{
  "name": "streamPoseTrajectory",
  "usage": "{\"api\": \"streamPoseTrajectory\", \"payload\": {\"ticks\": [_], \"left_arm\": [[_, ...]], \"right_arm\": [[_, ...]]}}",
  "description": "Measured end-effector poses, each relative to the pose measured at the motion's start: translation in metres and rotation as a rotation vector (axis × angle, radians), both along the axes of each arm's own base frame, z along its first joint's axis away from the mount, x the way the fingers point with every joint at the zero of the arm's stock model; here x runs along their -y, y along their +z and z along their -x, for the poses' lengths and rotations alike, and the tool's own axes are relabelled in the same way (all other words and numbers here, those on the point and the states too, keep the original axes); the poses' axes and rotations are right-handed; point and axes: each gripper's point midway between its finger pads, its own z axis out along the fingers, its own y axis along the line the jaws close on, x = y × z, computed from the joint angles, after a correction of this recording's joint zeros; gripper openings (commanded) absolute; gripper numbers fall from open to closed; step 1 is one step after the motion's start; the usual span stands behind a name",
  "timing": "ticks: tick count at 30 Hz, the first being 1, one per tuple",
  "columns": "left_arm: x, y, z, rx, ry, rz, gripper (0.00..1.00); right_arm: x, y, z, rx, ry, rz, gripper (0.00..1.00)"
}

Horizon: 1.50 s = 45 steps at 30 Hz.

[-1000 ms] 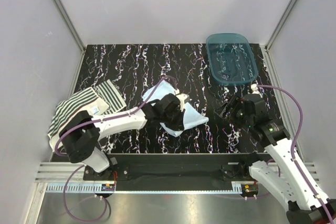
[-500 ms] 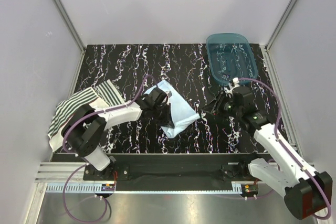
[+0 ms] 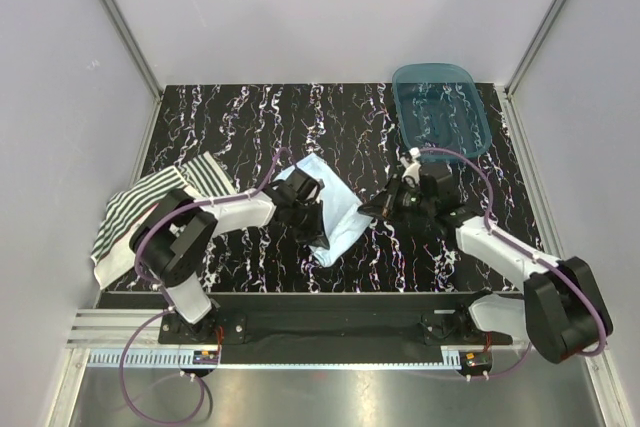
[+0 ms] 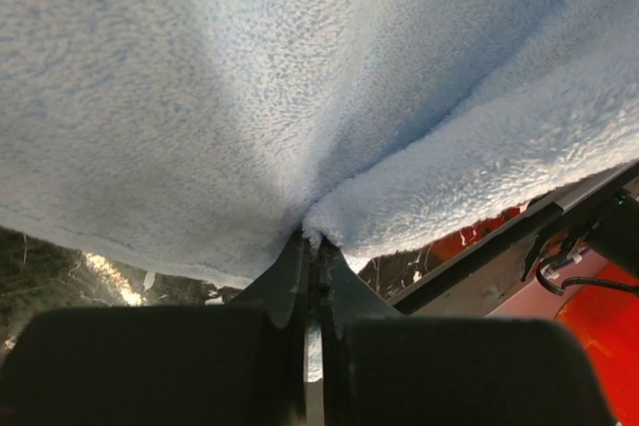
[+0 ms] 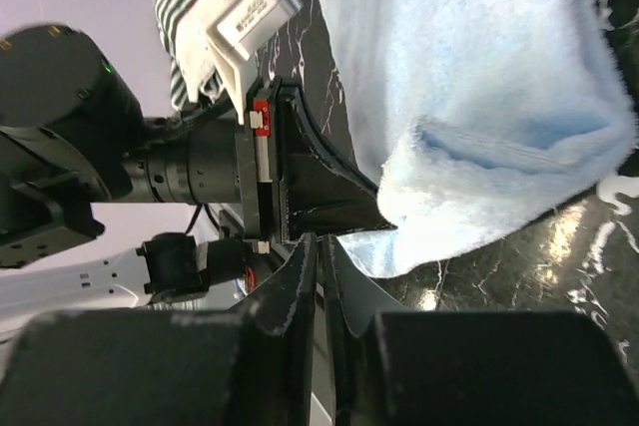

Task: Roll the towels
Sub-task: Roll the towel

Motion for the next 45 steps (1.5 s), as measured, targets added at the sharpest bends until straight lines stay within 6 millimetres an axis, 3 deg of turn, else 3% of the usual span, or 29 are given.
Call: {"api": "streamPoseTrajectory", "payload": {"ticks": [7, 18, 26, 35, 40, 45], "left_arm": [[0.003, 0.002, -0.009, 0.017, -0.047, -0.034, 0.02], [0.002, 0.010, -0.028, 0.057, -0.125, -0.079, 0.11], [-0.003, 0.001, -0.036, 0.042, -0.149, -0.097, 0.12], [-0.005, -0.001, -0.039, 0.018, -0.172, -0.072, 0.15], [-0.012, -0.002, -0.042, 0.027, -0.179, -0.110, 0.37], [-0.038, 0.002, -0.051, 0.086, -0.140, -0.253, 0.45]], "right_arm": [[-0.028, -0.030, 0.005, -0.041, 0.083, 0.013, 0.09], [-0.035, -0.059, -0.011, -0.063, 0.091, 0.055, 0.07], [-0.035, -0.075, -0.022, -0.066, 0.081, 0.072, 0.07], [-0.018, -0.108, -0.052, -0.084, 0.013, 0.059, 0.04], [-0.015, -0.119, -0.057, -0.113, 0.008, 0.031, 0.03], [-0.019, -0.120, -0.059, -0.103, 0.019, 0.002, 0.04]]}}
